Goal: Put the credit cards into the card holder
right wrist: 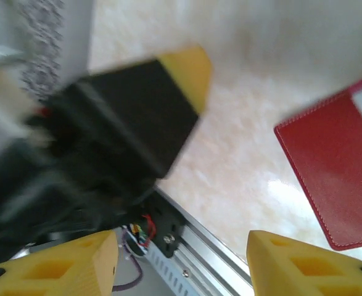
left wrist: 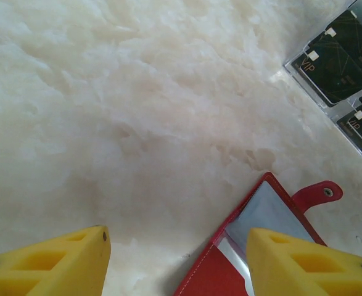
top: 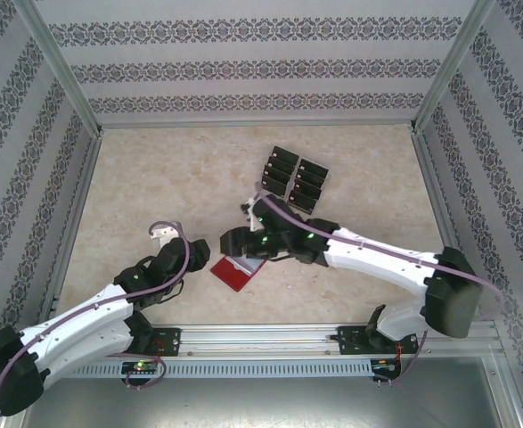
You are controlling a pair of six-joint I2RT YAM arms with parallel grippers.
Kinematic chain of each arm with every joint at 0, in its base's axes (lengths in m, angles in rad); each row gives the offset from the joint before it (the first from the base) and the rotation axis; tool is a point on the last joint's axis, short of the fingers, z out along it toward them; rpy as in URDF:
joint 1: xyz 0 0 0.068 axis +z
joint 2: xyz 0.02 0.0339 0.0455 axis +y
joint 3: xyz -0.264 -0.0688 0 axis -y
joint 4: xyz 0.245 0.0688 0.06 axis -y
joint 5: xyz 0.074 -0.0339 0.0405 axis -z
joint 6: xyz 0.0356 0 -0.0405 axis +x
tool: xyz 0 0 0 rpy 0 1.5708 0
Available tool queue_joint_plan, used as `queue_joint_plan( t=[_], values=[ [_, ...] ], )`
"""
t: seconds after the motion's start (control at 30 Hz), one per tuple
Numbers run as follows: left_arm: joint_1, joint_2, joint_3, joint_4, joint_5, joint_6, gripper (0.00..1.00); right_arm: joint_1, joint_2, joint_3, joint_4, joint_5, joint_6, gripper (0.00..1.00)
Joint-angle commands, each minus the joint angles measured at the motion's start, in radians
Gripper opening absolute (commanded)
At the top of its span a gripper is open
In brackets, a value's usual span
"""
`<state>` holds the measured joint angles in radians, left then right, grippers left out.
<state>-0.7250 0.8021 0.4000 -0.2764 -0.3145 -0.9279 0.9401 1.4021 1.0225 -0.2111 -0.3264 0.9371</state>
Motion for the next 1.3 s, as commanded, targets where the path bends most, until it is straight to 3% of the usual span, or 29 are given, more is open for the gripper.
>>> queue_joint_plan(
  t=[0.0, 0.13, 0.3, 0.97, 1.27],
  values=[
    [0.009, 0.025, 0.021, -0.023, 0.020, 0.005, 0.61, -0.090, 0.022, -0.061, -0.096, 0.069, -0.095, 0.59],
    [0.008, 0.080, 0.023, 0.008, 0.054, 0.007, 0.61, -0.160, 0.106, -0.067, -0.096, 0.080, -0.181, 0.59],
    [0.009, 0.148, 0.034, 0.032, 0.091, 0.014, 0.61, -0.172, 0.206, -0.080, -0.059, 0.051, -0.201, 0.59],
    [0.009, 0.183, 0.025, 0.072, 0.107, 0.011, 0.61, -0.129, 0.338, -0.075, 0.004, 0.038, -0.175, 0.59],
    [0.009, 0.188, 0.022, 0.079, 0.105, 0.010, 0.61, -0.076, 0.329, -0.063, -0.004, 0.017, -0.165, 0.59]
  ],
)
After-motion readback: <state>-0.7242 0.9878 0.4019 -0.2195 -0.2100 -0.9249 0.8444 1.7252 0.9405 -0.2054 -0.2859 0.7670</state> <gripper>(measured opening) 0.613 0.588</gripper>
